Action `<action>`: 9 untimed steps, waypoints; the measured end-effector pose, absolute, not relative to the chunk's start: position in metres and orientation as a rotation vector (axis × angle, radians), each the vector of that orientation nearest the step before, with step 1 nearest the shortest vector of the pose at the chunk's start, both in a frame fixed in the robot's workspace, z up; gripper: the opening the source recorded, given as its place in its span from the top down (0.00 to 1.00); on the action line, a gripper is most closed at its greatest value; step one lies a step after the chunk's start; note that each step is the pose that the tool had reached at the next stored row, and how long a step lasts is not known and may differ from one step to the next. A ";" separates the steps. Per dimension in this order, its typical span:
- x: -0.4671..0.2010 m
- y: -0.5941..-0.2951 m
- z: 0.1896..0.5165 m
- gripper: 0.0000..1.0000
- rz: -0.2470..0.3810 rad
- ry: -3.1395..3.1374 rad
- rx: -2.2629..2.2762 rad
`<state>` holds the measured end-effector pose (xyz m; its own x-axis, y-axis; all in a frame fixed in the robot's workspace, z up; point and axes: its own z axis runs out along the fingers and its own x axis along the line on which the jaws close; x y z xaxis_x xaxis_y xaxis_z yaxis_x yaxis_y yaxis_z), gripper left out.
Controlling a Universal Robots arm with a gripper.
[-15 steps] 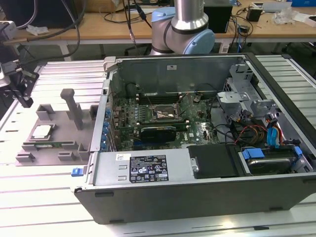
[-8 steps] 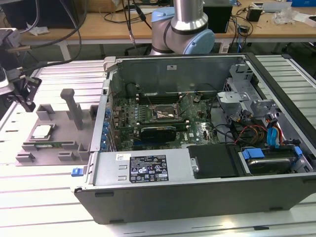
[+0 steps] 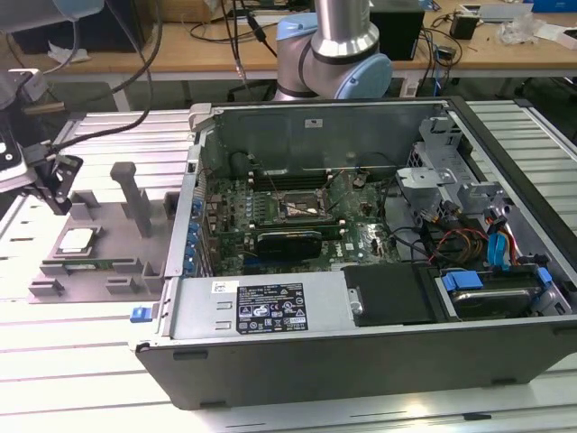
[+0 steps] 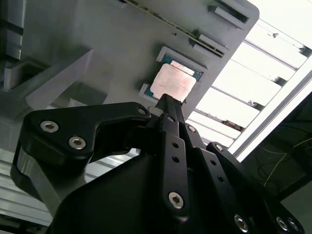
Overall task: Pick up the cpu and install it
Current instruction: 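Pick up the cpu and move it towards the insertion slot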
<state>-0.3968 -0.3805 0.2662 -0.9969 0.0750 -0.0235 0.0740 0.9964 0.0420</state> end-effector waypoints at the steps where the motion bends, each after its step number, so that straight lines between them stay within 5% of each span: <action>1: -0.397 -0.380 0.262 0.89 0.064 3.114 0.116; 9: -0.400 -0.381 0.242 0.89 0.064 3.114 0.112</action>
